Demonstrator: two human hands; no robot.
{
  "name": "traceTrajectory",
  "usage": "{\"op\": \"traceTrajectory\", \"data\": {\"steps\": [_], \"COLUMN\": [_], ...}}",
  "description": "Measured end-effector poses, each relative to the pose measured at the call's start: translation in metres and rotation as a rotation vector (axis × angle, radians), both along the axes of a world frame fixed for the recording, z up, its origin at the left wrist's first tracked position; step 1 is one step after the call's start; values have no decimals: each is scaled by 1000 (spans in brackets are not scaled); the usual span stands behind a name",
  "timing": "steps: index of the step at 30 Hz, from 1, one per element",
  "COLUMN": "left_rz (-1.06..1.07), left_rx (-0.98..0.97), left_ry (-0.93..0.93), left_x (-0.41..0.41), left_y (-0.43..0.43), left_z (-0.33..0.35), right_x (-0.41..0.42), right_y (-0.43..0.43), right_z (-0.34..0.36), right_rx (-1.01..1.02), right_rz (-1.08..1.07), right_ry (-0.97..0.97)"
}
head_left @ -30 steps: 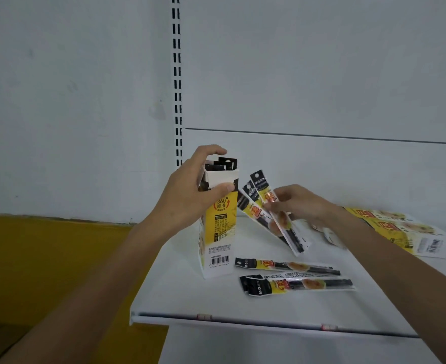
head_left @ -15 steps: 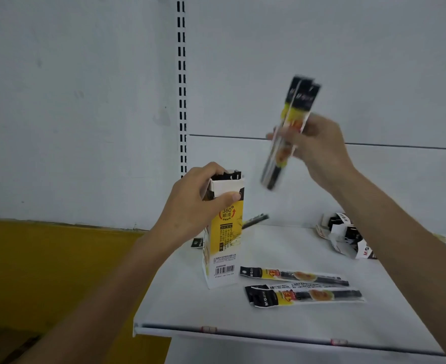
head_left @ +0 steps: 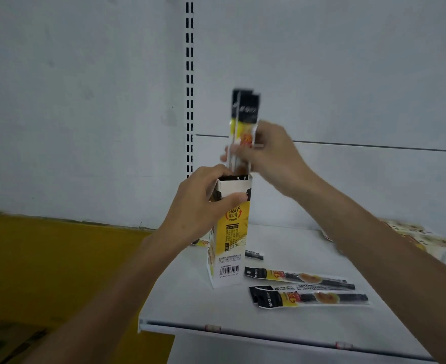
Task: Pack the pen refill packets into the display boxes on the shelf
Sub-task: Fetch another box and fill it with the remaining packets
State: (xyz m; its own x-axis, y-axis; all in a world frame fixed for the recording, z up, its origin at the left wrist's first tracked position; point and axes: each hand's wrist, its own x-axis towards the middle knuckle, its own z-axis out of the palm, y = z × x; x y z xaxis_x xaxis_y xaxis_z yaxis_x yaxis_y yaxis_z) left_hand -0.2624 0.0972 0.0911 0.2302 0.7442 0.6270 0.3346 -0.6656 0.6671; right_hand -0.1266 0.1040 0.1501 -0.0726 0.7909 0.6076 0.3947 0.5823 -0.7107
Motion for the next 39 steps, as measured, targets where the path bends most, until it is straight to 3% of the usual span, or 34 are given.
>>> {"op": "traceTrajectory", "data": {"steps": [3,8,11,13,18,22,29,32,35,36,37,39], "left_rz": [0,-22,-21,-27,-28,-30,-49,-43,-38,-28,-16,1], "left_rx": [10,-73,-78,-76,-84,-77,-43,-41,-47,-42,-31,11], "left_ry": [1,-53,-96,-98,-97,-97,-57,-42,-29,-17,-1,28], "left_x": [1,0,1,2,2,1,1,-2,-3,-3,-1,1], "left_y": [1,4,7,8,11,11,9,7,5,5,5,4], "left_z": [-1,-1,-2,-3,-4,-4,-3,-1,-2,-2,-3,-3], "right_x": [-2,14,17,19,22,13,-2,4,17,21,23,30], "right_y": [4,-1,-2,-1,-5,-8,-13,-18,-6,4,15,38], "right_z": [-11,7,-1,-5,0,-8,-6,-9,-20,-28,-38,-72], "right_rx": [13,-108,-104,-137,-25,-36,-199,-72,157,176,159,-40], "right_rz": [-152,55,-39,-76,-13,-66,-69,-14,-115,-172,-241,-280], "right_ry": [-190,8,-349,-457,-274,-459,-544,-362,136,207,154,-292]}}
